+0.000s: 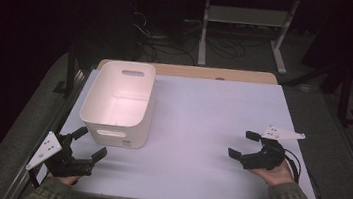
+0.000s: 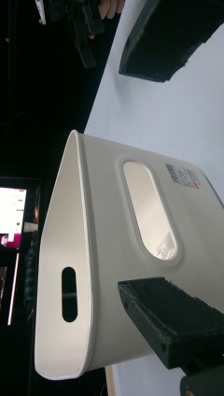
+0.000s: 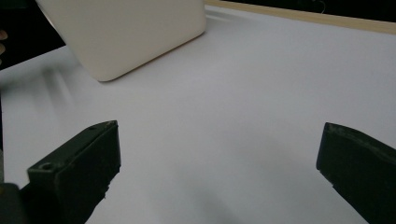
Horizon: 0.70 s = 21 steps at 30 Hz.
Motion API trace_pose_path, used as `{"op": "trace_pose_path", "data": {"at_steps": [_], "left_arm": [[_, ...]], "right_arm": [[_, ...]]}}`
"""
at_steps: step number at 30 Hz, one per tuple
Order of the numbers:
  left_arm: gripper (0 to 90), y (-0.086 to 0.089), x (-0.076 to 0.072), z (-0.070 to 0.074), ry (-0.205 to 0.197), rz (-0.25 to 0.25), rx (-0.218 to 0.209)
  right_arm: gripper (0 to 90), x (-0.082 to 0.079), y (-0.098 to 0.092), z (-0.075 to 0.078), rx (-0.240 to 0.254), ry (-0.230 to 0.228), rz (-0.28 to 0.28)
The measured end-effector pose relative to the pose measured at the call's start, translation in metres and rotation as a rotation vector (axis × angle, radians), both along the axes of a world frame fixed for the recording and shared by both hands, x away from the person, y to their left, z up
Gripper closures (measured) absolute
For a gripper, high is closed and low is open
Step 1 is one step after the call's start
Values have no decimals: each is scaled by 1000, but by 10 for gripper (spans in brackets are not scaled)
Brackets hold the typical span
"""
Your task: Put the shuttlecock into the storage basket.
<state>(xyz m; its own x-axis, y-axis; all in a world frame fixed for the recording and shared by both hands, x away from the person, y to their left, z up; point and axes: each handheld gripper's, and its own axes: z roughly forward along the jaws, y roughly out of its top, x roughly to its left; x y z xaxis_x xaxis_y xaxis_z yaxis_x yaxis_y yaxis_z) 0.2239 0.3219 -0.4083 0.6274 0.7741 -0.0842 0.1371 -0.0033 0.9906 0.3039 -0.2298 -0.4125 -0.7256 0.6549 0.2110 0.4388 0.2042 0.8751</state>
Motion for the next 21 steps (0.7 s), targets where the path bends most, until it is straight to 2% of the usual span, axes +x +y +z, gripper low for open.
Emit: {"op": "trace_pose_path", "data": {"at_steps": [8,21], "left_arm": [[0,0,0,0,4,5,-3],[0,0,0,0,6,4,-6]], "right_arm": [[0,-9,-11,-4,30,-38,-31],[0,-17,-20,-11,45,-50,-50]]}}
